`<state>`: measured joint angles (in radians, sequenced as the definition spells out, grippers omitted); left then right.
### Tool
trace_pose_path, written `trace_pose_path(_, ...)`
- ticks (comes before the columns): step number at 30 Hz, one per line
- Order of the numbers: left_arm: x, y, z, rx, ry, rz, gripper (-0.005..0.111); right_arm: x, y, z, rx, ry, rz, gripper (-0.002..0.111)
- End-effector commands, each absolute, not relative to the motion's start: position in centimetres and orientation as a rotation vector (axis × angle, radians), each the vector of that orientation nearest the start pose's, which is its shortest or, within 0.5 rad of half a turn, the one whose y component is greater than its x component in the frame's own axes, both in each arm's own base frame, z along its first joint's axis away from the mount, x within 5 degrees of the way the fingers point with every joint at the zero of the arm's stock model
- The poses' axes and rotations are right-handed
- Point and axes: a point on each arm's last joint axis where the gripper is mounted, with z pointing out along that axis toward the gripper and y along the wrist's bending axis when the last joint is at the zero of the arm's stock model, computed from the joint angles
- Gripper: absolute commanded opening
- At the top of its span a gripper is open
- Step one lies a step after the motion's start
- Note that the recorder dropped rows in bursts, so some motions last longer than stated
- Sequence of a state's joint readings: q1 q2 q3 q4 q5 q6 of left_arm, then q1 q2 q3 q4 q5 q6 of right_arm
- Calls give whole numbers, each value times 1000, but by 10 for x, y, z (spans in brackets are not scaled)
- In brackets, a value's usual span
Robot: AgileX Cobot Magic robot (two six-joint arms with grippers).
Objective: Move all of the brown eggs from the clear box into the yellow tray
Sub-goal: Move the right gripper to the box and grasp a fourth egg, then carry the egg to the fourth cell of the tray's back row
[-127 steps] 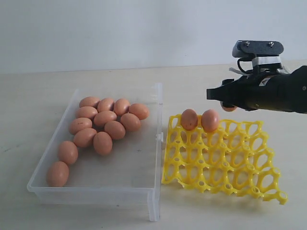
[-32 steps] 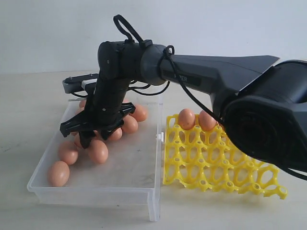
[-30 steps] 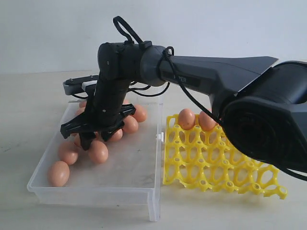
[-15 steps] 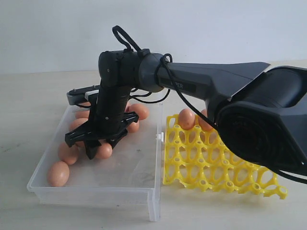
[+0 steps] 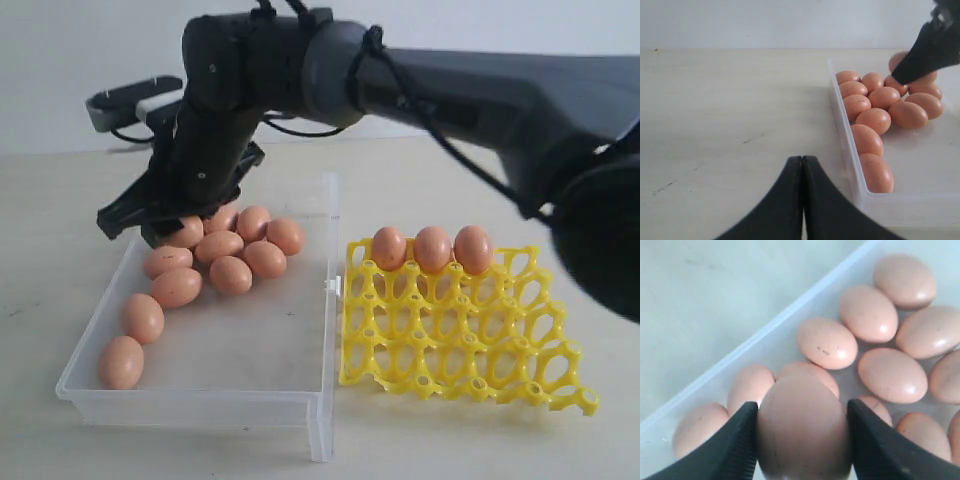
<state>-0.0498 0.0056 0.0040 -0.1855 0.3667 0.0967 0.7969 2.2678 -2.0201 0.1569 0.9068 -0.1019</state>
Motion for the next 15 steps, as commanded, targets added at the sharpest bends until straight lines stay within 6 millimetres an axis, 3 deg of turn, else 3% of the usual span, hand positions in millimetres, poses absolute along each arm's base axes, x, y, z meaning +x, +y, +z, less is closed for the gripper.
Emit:
trace_pose_path(1,53,-9,181,20,1842,-149,0,329,352,261,-1015,2258,455,0)
trace_pose_path(6,53,-9,181,20,1842,-149,0,309,305,273,-876,2133,468,0)
trace_pose_path(9,53,-9,181,20,1842,-149,0,298,266,273,-714,2071,497,0)
trace_pose_path(15,53,-9,181,20,1842,-149,0,286,176,236,-352,1994,414,0)
